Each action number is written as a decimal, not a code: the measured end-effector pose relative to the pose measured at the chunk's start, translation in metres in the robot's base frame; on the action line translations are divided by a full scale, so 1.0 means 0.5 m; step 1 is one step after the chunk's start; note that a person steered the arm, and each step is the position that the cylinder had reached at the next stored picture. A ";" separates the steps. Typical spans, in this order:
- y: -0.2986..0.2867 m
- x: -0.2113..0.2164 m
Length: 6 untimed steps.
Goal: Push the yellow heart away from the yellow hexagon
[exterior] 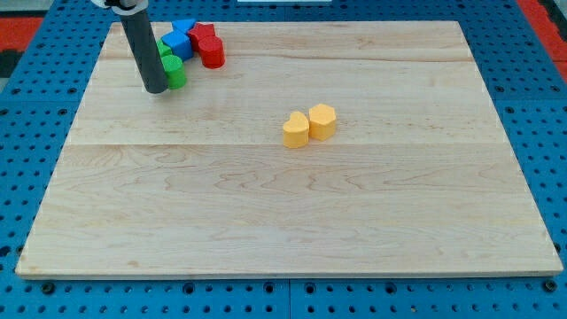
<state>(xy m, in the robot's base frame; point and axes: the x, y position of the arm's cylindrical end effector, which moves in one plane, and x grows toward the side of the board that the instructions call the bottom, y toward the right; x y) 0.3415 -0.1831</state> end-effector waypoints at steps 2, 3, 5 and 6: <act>0.121 0.199; 0.308 0.251; 0.486 0.187; 0.330 0.154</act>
